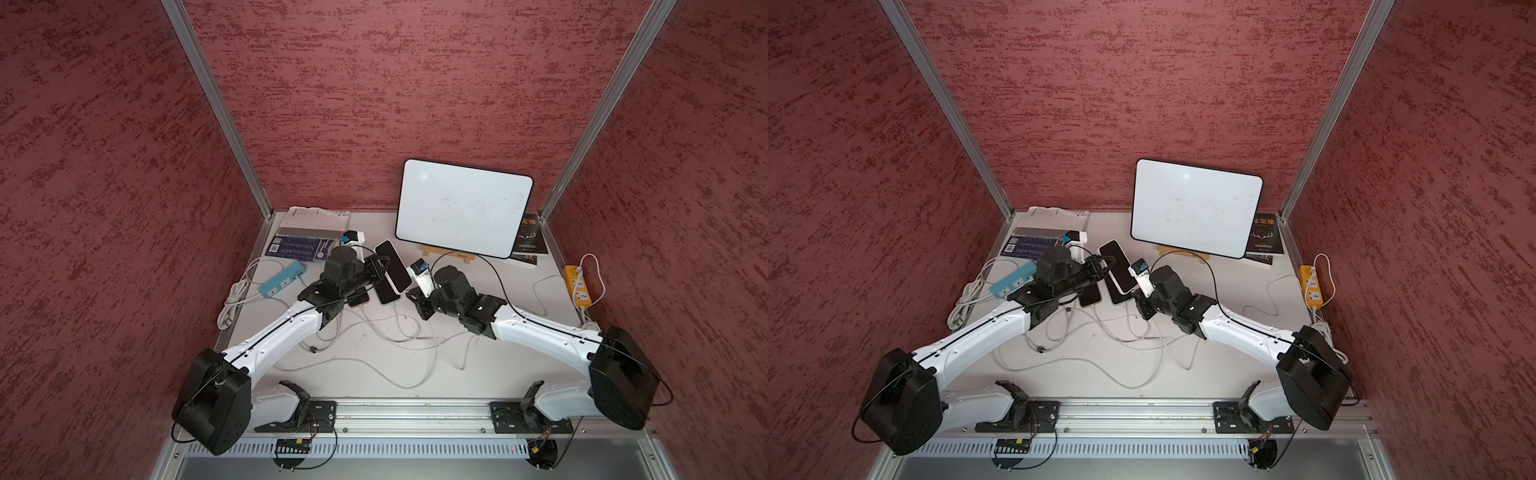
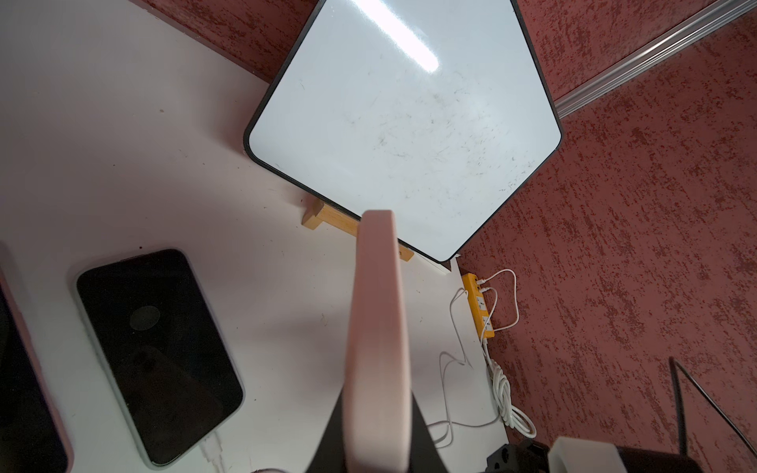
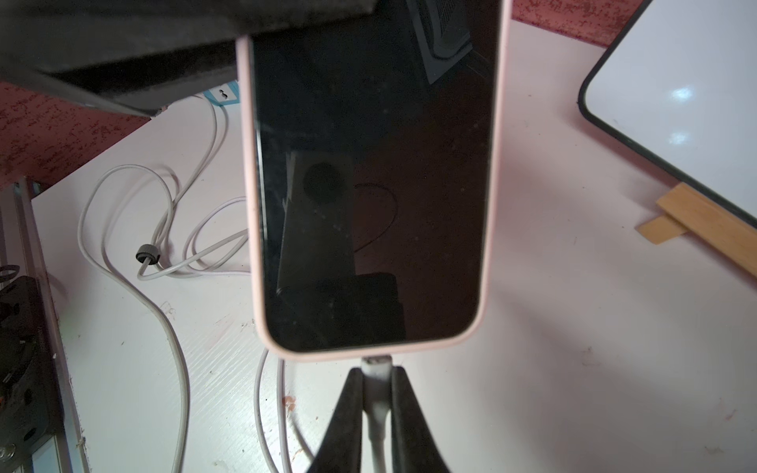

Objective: Plug the charging cable into the phone
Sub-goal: Insert the charging cable into the phone.

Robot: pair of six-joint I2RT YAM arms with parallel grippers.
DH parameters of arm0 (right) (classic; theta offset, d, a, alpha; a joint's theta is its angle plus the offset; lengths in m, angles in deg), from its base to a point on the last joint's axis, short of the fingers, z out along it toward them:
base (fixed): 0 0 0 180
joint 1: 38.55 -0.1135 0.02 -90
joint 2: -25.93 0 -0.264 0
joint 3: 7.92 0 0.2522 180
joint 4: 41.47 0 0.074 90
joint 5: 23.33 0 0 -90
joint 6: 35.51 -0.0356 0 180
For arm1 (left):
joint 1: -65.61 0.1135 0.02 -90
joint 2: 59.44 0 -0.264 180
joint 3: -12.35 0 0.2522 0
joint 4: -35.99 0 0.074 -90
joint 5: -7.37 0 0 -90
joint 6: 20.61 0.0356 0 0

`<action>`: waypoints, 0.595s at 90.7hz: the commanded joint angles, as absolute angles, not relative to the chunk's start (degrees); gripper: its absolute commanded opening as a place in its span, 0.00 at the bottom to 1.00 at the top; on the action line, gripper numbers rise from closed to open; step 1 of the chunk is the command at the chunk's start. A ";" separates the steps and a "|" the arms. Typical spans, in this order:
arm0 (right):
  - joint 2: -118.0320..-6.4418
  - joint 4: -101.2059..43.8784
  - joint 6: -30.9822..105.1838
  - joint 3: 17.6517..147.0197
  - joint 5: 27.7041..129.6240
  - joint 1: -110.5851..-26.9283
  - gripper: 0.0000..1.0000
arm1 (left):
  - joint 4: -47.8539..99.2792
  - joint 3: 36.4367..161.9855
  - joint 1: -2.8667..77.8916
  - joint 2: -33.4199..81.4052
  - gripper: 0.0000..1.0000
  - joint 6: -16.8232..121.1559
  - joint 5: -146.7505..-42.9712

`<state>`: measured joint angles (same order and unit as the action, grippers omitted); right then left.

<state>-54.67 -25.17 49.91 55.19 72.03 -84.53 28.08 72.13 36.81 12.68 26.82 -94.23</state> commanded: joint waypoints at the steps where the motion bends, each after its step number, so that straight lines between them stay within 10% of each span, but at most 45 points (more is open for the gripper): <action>1: -54.75 -26.82 48.97 58.00 71.66 -84.87 0.00 | 31.23 71.48 36.02 13.24 0.00 28.13 -95.67; 54: -55.71 -29.34 48.57 59.77 70.71 -84.87 0.00 | 30.86 70.15 34.40 14.37 0.00 29.30 -97.03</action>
